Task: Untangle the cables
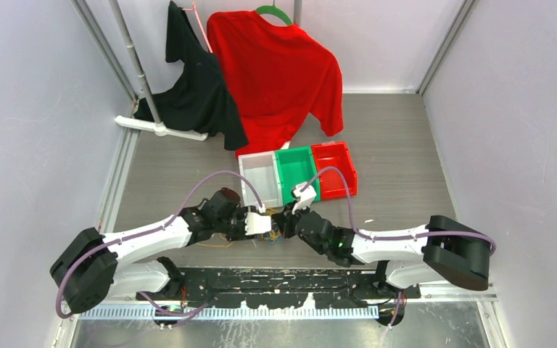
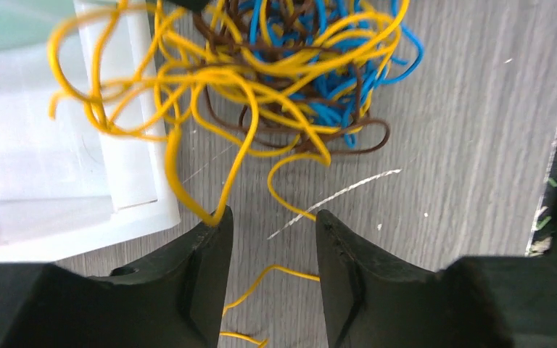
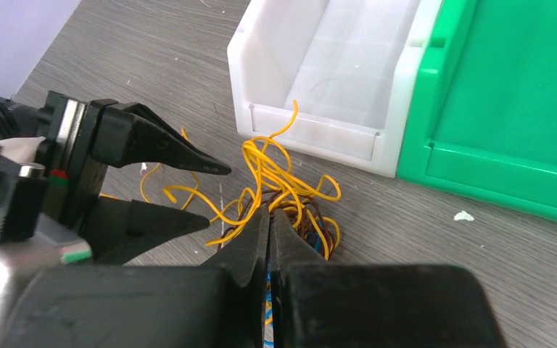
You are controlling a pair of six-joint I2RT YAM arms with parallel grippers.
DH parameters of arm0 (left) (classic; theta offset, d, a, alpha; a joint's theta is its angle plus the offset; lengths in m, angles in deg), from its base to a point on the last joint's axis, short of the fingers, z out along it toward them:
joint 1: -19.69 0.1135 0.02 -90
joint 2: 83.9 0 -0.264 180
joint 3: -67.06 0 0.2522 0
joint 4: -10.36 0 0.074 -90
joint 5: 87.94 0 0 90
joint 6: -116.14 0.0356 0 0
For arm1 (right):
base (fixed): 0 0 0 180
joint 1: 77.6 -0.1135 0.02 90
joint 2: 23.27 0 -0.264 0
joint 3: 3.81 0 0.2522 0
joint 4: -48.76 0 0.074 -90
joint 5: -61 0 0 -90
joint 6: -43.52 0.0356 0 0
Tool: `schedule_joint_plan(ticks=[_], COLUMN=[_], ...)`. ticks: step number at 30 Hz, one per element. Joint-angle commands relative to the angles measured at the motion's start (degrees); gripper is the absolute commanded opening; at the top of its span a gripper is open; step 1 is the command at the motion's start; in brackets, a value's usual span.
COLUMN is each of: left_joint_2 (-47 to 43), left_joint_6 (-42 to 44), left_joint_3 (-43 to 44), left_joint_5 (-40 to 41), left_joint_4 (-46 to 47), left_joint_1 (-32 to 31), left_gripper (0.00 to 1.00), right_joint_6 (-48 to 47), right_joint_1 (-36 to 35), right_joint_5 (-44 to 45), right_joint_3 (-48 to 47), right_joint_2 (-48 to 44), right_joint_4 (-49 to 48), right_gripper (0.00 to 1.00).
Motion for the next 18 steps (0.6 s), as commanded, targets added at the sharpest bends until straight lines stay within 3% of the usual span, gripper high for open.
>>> schedule_joint_plan(ticks=[1,5,11,18], left_joint_2=[0.5,1.1,0.0,3.2], left_joint_6=[1.7,2.5,3.7,-3.0], left_joint_3=[-1.8,-1.9,2.6,9.7], left_joint_5=[4.3,1.4,-4.8,-13.0], left_joint_4=[5.3,3.9,-5.5,-9.0], left_joint_1=[-0.2,-0.2,0.9,2.6], left_gripper=[0.46,0.45,0.49,0.47], right_joint_6=[1.7,2.3,2.5,3.2], right_joint_1=[0.7,1.3,2.5,2.6], right_joint_5=[1.5,1.0,-1.5,-3.9], right_joint_3=[1.5,2.4,2.1,2.7], right_joint_2=[-3.5,-4.8,-4.6,-4.0], right_joint_4=[-3.7,-3.9,-4.4,-5.4], right_gripper=[0.01,0.01,0.01,0.01])
